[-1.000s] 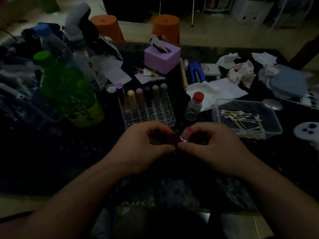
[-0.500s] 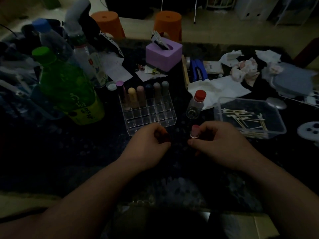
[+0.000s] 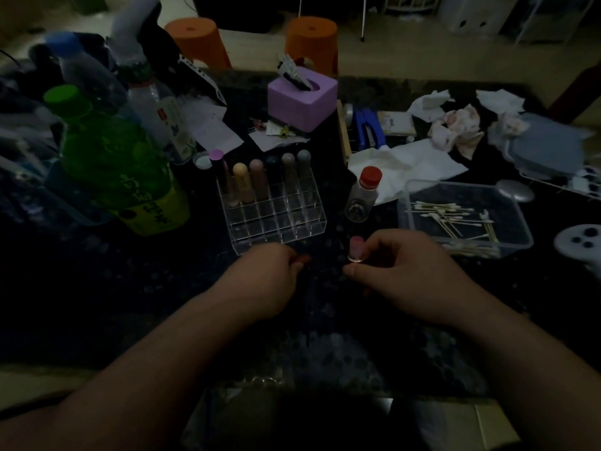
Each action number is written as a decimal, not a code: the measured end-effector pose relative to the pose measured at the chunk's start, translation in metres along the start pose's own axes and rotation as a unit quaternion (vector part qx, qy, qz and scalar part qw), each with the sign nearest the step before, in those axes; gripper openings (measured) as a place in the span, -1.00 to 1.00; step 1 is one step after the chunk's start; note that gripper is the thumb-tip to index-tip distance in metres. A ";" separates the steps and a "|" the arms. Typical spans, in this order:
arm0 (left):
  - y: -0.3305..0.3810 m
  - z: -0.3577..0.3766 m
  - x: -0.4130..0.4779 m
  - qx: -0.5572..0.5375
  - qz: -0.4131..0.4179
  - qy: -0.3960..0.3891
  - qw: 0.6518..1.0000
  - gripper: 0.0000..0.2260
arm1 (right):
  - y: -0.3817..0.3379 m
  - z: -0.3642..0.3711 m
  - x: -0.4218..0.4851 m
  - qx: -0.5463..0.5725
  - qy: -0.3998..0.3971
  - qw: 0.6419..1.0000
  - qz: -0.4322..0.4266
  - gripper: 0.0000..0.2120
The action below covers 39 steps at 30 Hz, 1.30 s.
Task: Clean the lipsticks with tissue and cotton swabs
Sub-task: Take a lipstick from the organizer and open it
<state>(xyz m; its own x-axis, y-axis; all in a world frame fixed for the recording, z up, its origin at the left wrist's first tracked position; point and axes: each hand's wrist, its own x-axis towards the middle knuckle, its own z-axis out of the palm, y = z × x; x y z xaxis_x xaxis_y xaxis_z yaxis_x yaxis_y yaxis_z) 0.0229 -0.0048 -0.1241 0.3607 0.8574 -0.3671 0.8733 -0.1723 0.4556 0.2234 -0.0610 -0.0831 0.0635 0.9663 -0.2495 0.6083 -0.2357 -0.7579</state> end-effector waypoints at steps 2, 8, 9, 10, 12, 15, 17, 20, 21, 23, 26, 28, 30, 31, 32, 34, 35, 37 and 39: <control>0.000 0.001 0.001 -0.007 0.016 0.018 1.000 -0.80 | 0.001 0.000 0.000 -0.001 0.001 1.000 0.000 -0.85; 0.003 0.008 0.006 -0.056 -0.004 0.070 0.996 -0.94 | 0.002 0.002 0.001 0.017 0.026 0.999 -0.007 -0.83; 0.002 0.009 0.008 -0.070 -0.014 0.076 0.995 -0.93 | 0.002 0.003 0.001 0.022 0.029 0.999 -0.007 -0.83; 0.001 0.009 0.009 -0.081 -0.021 0.082 0.993 -0.91 | 0.001 0.004 0.000 0.028 0.030 0.999 -0.006 -0.82; 0.000 0.009 0.011 -0.077 -0.025 0.086 0.993 -0.90 | 0.001 0.005 -0.001 0.040 0.030 0.999 -0.008 -0.83; 0.000 0.013 0.008 -0.036 -0.015 0.080 0.996 -0.90 | 0.001 0.005 -0.002 0.057 0.026 0.998 -0.008 -0.84; 0.001 0.016 0.004 -0.016 -0.010 0.086 0.996 -0.89 | 0.000 0.006 -0.002 0.072 0.021 0.997 -0.004 -0.86; 0.002 0.017 0.001 -0.019 -0.002 0.089 0.996 -0.86 | 0.000 0.006 -0.002 0.066 0.027 0.997 -0.012 -0.86; 0.003 0.014 0.000 -0.024 0.000 0.082 0.996 -0.82 | 0.000 0.006 -0.002 0.058 0.031 0.998 -0.017 -0.86; 0.005 0.005 -0.004 -0.020 0.004 0.067 0.998 -0.68 | -0.001 0.007 -0.002 0.044 0.037 0.998 -0.022 -0.85; 0.014 -0.016 -0.015 -0.028 0.027 0.103 0.994 -0.57 | -0.003 0.008 -0.002 0.046 0.047 0.997 -0.026 -0.85; 0.021 -0.028 -0.025 -0.149 0.062 0.138 0.977 -0.73 | -0.005 0.010 -0.003 0.061 0.054 0.996 -0.032 -0.85; 0.027 -0.037 -0.036 -0.270 0.093 0.143 0.948 -0.78 | -0.010 0.012 -0.006 0.090 0.057 0.993 -0.041 -0.85; 0.029 -0.039 -0.039 -0.301 0.105 0.135 0.938 -0.76 | -0.013 0.013 -0.007 0.101 0.059 0.992 -0.049 -0.86; 0.029 -0.038 -0.042 -0.317 0.111 0.130 0.933 -0.72 | -0.016 0.013 -0.009 0.104 0.061 0.991 -0.059 -0.87; 0.030 -0.034 -0.043 -0.323 0.119 0.137 0.929 -0.67 | -0.021 0.016 -0.012 0.098 0.060 0.990 -0.080 -0.88; 0.030 -0.032 -0.043 -0.319 0.125 0.150 0.927 -0.70 | -0.023 0.017 -0.014 0.101 0.059 0.989 -0.088 -0.89; 0.031 -0.029 -0.042 -0.316 0.135 0.175 0.923 -0.79 | -0.026 0.020 -0.016 0.110 0.063 0.986 -0.107 -0.90; 0.029 -0.029 -0.042 -0.322 0.143 0.194 0.916 -0.86 | -0.029 0.024 -0.018 0.130 0.065 0.983 -0.114 -0.89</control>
<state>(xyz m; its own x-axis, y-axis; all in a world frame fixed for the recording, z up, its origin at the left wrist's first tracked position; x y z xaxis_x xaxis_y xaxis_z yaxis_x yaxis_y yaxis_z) 0.0242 -0.0316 -0.0721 0.2924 0.9510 0.1005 0.3424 -0.2022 0.9176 0.1861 -0.0741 -0.0710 0.0595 0.9982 0.0102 0.3960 -0.0142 -0.9181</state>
